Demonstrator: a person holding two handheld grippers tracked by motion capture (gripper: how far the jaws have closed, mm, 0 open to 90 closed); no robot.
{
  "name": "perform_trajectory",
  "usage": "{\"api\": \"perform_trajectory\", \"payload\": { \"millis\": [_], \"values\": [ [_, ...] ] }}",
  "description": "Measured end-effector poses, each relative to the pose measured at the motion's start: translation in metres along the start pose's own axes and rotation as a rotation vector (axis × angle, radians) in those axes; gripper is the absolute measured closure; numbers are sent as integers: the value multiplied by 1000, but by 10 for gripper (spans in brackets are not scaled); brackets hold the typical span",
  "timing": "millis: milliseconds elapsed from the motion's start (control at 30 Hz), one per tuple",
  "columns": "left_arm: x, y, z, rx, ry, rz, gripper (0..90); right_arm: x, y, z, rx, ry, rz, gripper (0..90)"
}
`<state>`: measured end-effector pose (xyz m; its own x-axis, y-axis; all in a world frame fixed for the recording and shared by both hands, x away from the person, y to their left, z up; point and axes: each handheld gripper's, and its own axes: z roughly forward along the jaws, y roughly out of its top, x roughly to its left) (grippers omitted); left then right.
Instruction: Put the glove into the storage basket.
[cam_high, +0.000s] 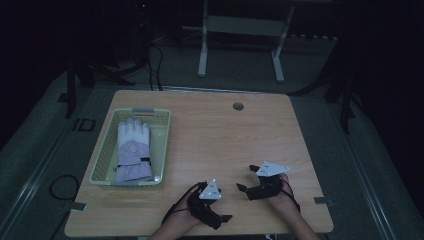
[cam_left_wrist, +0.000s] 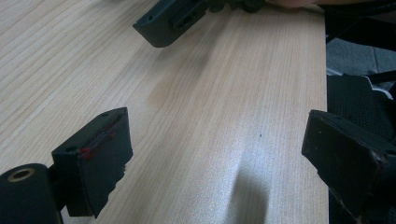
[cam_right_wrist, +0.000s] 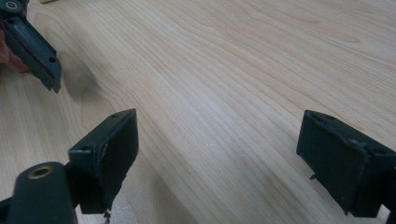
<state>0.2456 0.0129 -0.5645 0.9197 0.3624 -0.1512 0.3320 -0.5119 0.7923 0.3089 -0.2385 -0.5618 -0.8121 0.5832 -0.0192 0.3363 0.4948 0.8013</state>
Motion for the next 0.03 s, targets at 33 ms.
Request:
{"api": "perform_trajectory", "payload": {
  "millis": [33],
  "values": [
    [1, 0, -1, -7, -4, -6, 87, 0, 0, 0, -1, -3, 0, 129]
  ]
}}
